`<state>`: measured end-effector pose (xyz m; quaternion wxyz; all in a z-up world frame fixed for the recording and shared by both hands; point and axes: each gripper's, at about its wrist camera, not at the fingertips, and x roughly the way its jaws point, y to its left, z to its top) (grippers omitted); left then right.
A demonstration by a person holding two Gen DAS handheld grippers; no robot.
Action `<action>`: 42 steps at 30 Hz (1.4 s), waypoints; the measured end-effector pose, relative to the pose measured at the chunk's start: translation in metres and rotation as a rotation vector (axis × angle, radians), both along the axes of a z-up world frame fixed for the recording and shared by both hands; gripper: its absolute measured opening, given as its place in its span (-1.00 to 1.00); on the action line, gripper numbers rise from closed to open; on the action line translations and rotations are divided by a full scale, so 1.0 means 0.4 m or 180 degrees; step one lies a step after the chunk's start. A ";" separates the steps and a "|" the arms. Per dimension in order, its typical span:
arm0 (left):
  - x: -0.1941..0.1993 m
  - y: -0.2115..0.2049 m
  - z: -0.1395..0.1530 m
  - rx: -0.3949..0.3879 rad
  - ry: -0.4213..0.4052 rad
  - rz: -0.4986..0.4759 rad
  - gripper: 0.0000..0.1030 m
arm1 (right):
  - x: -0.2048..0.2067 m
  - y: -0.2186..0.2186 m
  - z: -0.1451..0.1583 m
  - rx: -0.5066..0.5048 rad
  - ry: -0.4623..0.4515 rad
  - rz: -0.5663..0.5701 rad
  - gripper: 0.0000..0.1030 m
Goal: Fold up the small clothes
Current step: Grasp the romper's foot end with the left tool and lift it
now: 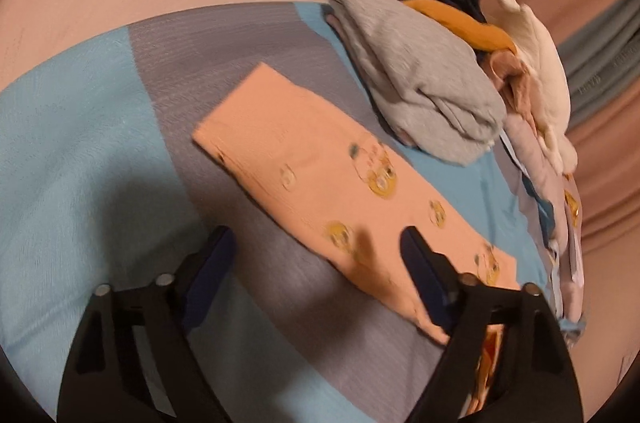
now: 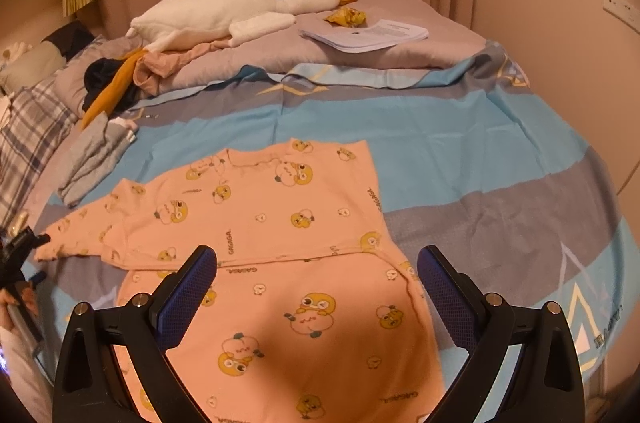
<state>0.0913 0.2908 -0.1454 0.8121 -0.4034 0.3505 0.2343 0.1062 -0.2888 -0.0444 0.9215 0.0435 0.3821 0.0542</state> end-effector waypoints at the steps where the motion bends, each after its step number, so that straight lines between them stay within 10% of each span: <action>1: -0.001 0.009 -0.001 -0.0009 -0.0044 0.0032 0.52 | 0.002 -0.001 -0.002 0.0006 0.0011 -0.0003 0.93; 10: -0.002 0.097 -0.018 -0.0276 -0.0372 0.0397 0.00 | 0.005 -0.013 -0.009 0.0063 0.0065 -0.0051 0.93; 15: -0.008 0.135 -0.047 -0.0472 -0.0524 0.0602 -0.85 | 0.008 -0.011 -0.009 0.0049 0.0063 -0.0049 0.93; 29: 0.035 -0.035 0.138 0.0234 -0.0745 0.0230 -0.89 | 0.001 -0.009 -0.002 0.0074 -0.0016 0.0026 0.93; 42: 0.114 -0.242 0.251 0.0360 -0.0985 -0.0528 -0.89 | -0.018 -0.055 -0.010 0.0199 -0.0039 -0.0082 0.93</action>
